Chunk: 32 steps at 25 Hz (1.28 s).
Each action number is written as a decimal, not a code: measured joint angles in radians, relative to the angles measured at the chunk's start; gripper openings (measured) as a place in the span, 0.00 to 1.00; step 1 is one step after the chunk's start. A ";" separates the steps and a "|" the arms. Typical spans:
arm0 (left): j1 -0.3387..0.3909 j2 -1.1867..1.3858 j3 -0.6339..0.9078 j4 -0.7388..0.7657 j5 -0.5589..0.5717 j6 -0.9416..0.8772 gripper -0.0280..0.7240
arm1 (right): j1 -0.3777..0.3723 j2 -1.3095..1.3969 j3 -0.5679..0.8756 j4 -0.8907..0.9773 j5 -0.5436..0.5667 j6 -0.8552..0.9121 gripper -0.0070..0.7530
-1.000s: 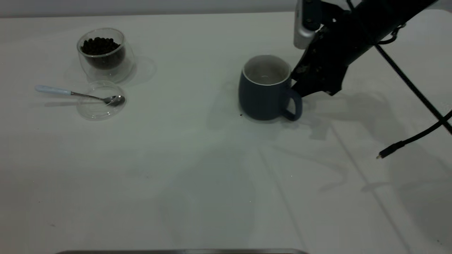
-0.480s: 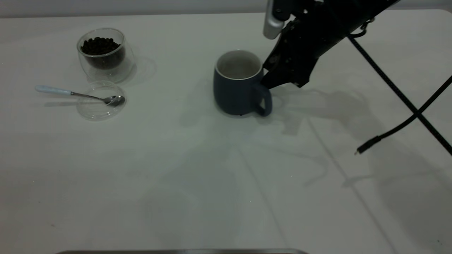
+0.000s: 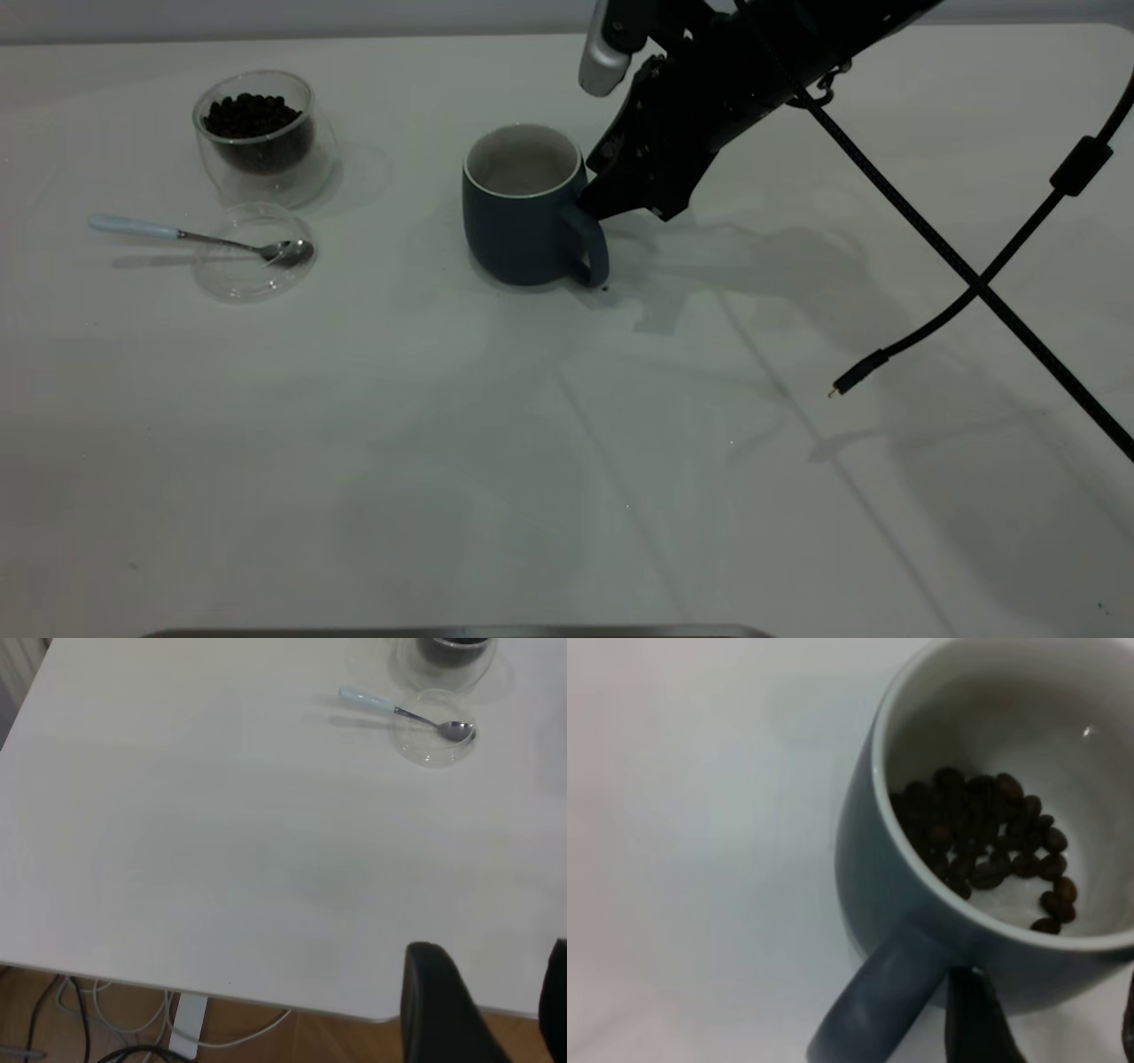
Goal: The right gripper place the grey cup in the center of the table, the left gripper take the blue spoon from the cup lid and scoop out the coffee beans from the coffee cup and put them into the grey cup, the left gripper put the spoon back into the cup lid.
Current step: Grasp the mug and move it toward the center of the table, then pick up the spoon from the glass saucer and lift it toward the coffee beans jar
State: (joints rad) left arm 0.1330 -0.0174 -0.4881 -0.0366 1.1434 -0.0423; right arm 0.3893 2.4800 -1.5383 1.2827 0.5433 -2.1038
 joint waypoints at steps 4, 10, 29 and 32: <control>0.000 0.000 0.000 0.000 0.000 0.000 0.51 | -0.018 0.000 -0.002 -0.006 -0.003 0.000 0.49; 0.000 0.000 0.000 0.000 0.000 0.000 0.51 | -0.113 -0.069 -0.002 -0.223 0.003 0.175 0.49; 0.000 0.000 0.000 0.000 0.000 0.002 0.51 | -0.118 -1.051 0.089 -1.353 0.686 2.092 0.49; 0.000 0.000 0.000 0.000 0.000 0.002 0.51 | -0.118 -1.188 0.234 -1.363 0.688 2.143 0.49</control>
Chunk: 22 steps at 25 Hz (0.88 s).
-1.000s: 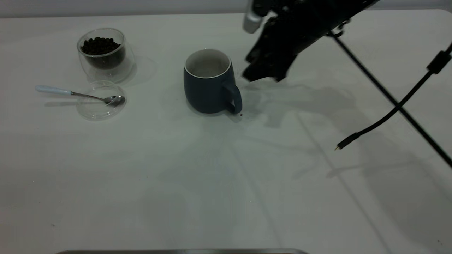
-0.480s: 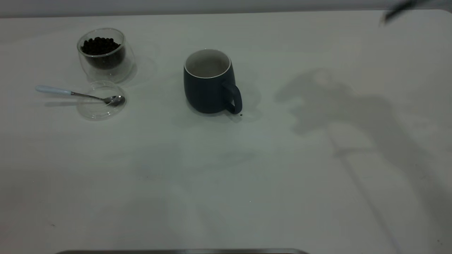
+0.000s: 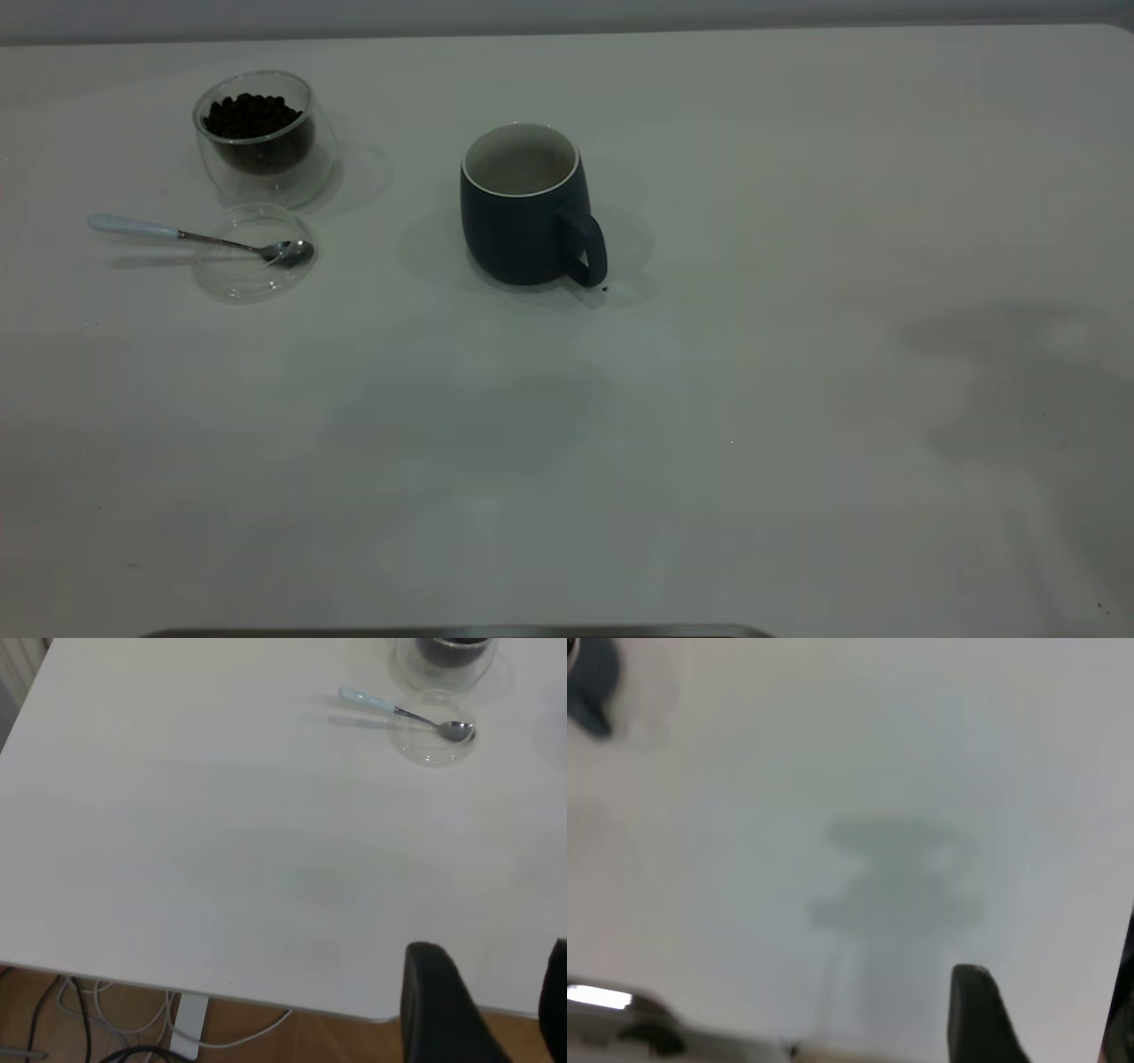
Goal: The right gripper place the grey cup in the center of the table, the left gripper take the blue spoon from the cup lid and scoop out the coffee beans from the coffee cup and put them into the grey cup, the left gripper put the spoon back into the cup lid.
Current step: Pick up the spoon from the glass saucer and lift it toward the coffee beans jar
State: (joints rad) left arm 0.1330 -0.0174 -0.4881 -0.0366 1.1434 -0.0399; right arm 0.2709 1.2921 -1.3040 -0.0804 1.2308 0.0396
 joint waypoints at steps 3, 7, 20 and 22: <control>0.000 0.000 0.000 0.000 0.000 0.000 0.51 | 0.000 -0.117 0.200 -0.007 0.002 0.007 0.49; 0.000 0.000 0.000 0.000 0.000 0.000 0.51 | 0.000 -0.292 0.497 -0.016 -0.045 0.012 0.49; 0.000 0.000 0.000 0.000 0.000 -0.001 0.51 | -0.069 -0.736 0.834 -0.007 -0.135 0.014 0.49; 0.000 0.000 0.000 0.000 0.000 -0.002 0.51 | -0.125 -0.835 0.834 -0.005 -0.133 0.014 0.49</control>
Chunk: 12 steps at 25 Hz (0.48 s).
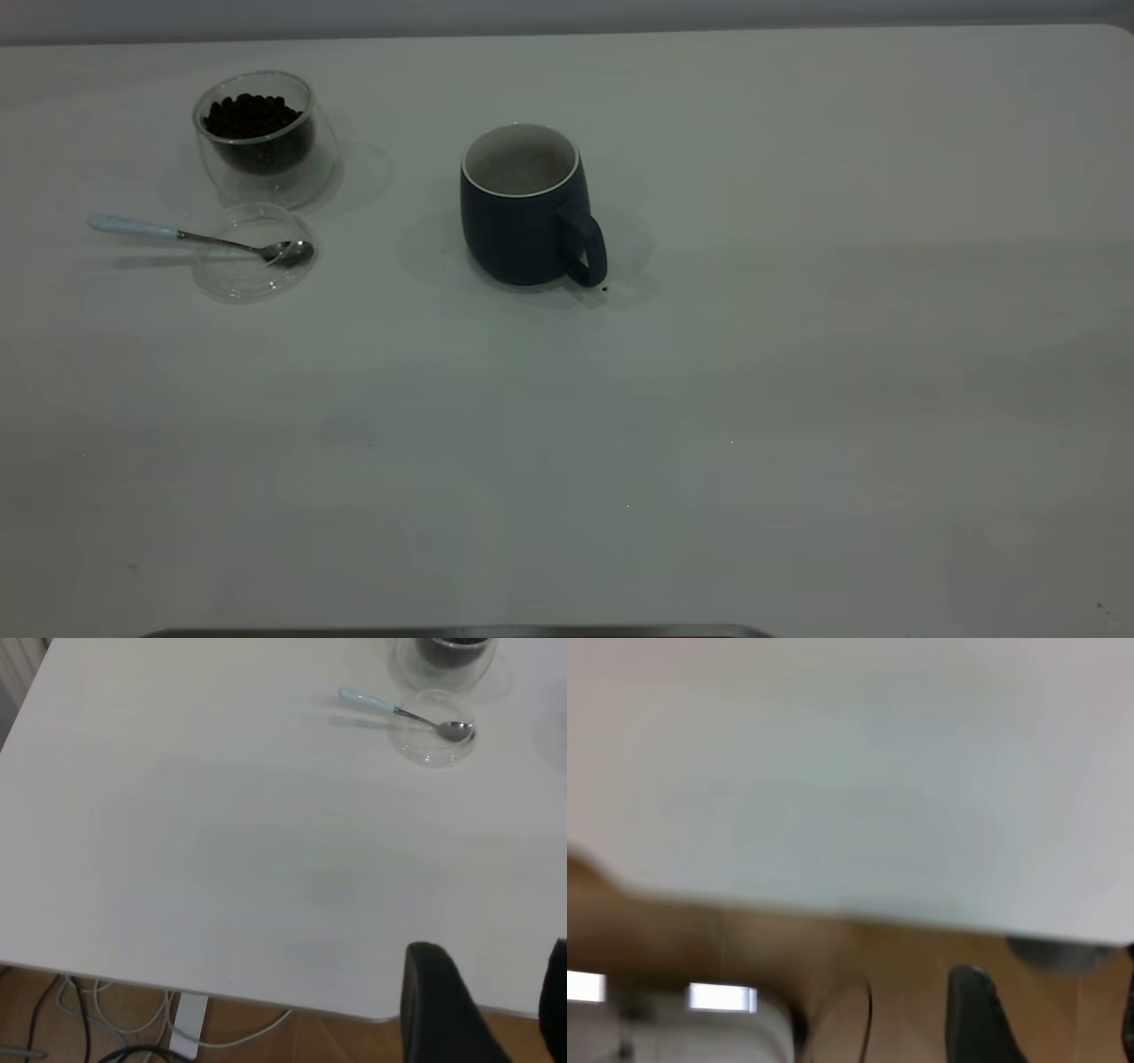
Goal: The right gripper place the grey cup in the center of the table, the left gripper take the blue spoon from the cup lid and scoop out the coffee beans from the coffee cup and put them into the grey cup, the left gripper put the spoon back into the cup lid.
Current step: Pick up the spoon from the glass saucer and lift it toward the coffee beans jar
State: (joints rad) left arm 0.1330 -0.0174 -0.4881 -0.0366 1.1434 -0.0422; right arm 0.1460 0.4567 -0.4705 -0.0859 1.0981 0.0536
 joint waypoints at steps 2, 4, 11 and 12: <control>0.000 0.000 0.000 0.000 0.000 0.000 0.51 | -0.061 -0.126 0.000 0.000 0.004 0.000 0.49; 0.000 0.000 0.000 0.000 0.000 0.000 0.51 | -0.117 -0.250 0.000 0.000 0.009 0.000 0.49; 0.000 0.000 0.000 0.000 0.000 0.000 0.51 | -0.169 -0.472 0.000 0.001 0.030 0.000 0.49; 0.000 0.000 0.000 0.000 0.000 0.000 0.51 | -0.169 -0.472 0.000 0.001 0.030 0.000 0.49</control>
